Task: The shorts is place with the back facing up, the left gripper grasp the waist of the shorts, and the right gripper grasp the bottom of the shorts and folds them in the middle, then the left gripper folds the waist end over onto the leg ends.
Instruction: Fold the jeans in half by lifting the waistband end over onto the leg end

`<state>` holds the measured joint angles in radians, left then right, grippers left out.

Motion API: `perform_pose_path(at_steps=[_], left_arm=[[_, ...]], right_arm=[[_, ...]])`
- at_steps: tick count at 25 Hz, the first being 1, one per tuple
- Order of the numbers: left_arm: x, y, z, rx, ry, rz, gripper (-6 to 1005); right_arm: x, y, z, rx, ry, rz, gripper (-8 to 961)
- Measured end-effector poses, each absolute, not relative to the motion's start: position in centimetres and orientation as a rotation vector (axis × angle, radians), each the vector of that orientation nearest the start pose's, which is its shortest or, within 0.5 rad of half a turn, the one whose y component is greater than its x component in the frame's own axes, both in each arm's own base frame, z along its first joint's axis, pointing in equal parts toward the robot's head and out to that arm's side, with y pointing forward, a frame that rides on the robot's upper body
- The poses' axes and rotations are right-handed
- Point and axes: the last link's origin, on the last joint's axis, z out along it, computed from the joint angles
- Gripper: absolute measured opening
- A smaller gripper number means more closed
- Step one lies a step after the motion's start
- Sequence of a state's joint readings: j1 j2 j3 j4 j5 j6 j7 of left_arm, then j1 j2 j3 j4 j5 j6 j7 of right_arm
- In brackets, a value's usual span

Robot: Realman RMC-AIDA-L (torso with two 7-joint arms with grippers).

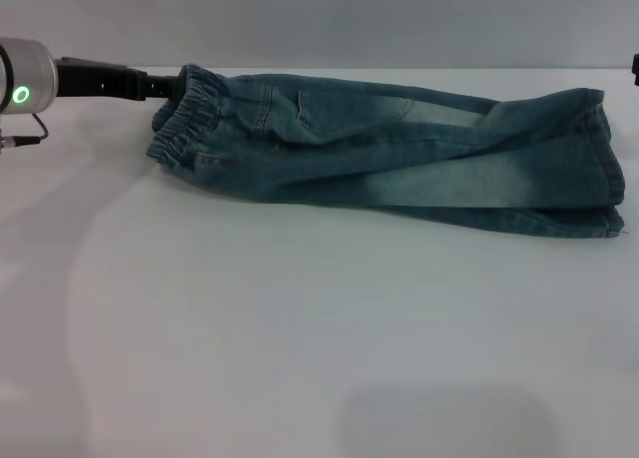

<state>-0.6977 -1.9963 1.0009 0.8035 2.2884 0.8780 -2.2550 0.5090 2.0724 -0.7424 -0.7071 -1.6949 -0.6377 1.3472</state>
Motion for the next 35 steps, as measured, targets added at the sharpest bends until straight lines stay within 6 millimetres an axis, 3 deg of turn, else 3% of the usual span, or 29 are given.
perform_pose_path(at_steps=[23,35], left_arm=[[-26.7,44.0,2.6,-2.114,-1.244,-0.037,837],[-26.1,43.9,2.0,-2.143,-1.282,-0.024,834]], right_arm=[[32.7,41.5,7.4,-1.836,0.744,0.377,580],[32.2,42.0,7.6,-1.847,0.708,0.371,581]])
